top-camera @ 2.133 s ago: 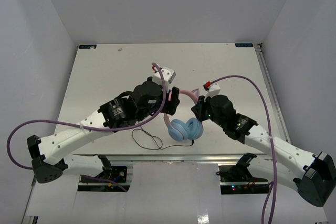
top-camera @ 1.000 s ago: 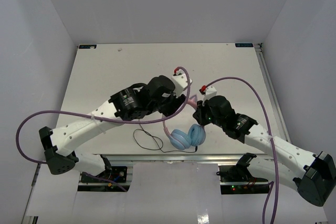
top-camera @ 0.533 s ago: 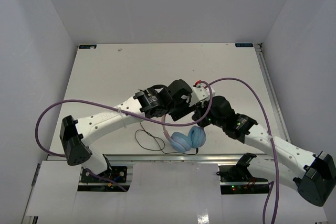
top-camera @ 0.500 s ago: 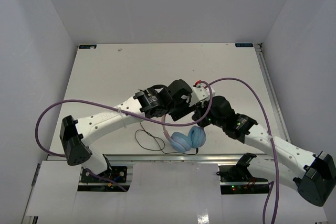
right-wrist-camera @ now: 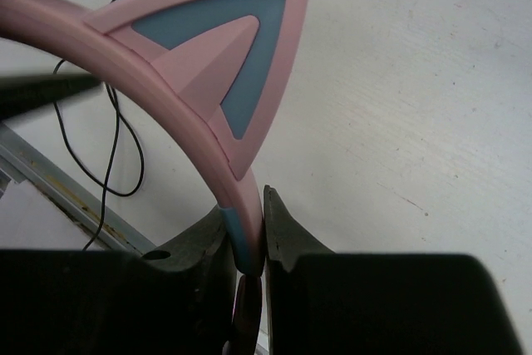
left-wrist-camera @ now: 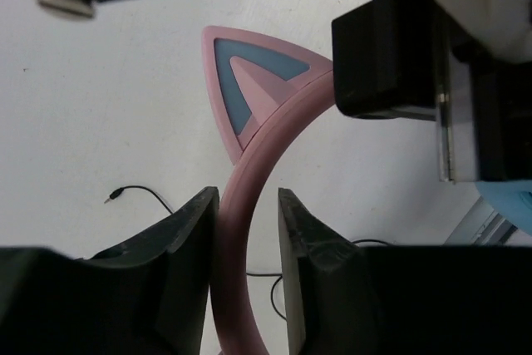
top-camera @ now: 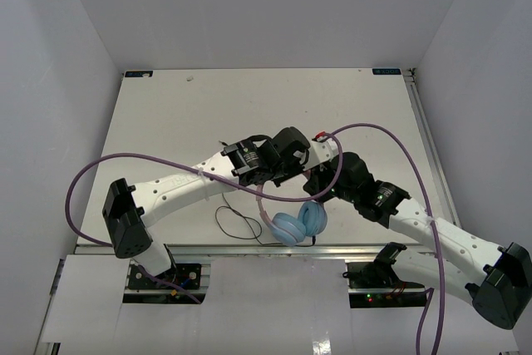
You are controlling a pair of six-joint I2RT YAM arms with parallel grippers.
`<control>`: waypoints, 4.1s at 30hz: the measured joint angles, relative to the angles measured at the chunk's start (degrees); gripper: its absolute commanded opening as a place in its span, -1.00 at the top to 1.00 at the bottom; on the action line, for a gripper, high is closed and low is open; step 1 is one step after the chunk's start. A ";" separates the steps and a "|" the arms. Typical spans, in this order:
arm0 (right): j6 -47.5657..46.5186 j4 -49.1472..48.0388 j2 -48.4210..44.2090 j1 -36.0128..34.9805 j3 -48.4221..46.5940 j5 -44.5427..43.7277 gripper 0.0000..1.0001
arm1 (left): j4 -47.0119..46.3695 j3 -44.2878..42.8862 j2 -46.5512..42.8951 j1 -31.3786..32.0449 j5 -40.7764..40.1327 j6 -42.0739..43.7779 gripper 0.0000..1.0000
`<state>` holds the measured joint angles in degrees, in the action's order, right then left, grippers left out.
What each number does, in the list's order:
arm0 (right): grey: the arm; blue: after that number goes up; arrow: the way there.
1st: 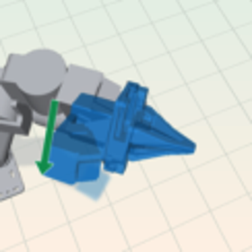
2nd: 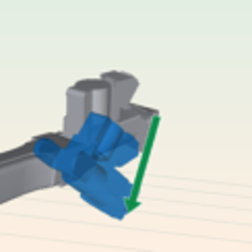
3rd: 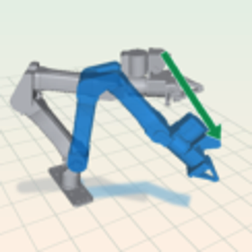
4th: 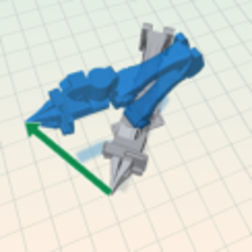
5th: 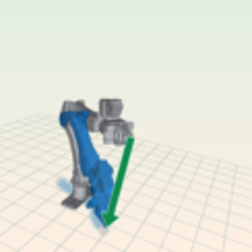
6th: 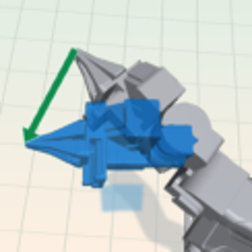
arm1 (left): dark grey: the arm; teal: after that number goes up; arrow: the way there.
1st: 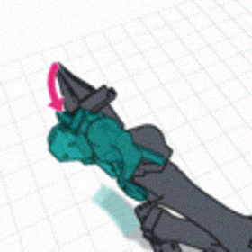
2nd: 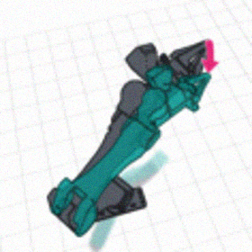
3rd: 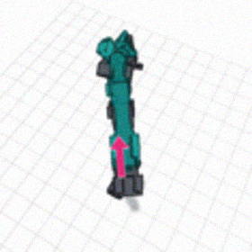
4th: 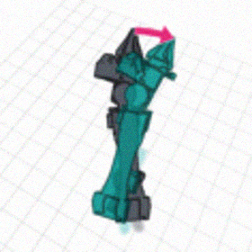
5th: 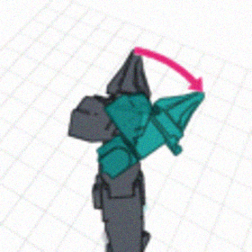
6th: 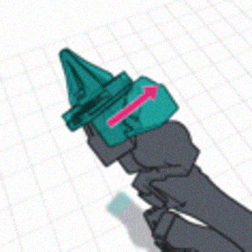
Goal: Wrap the headphones
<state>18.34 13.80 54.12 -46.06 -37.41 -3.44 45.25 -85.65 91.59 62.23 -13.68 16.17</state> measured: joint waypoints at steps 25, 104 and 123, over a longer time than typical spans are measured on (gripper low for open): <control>-0.13 1.76 -9.08 -0.24 -6.59 -9.78 -0.71 | -5.35 13.27 -4.70 -4.40 -17.26 -21.96 1.00; 0.78 -87.21 16.64 -6.71 32.72 27.34 0.85 | -7.41 5.00 -45.15 -11.24 -0.81 -41.28 1.00; -9.35 -65.65 9.77 -4.42 13.78 18.97 0.85 | -10.35 13.06 -40.67 -11.21 49.61 -32.09 1.00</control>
<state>8.99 -51.84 63.89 -50.48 -23.63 15.54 34.90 -72.59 50.92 51.02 35.93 -15.92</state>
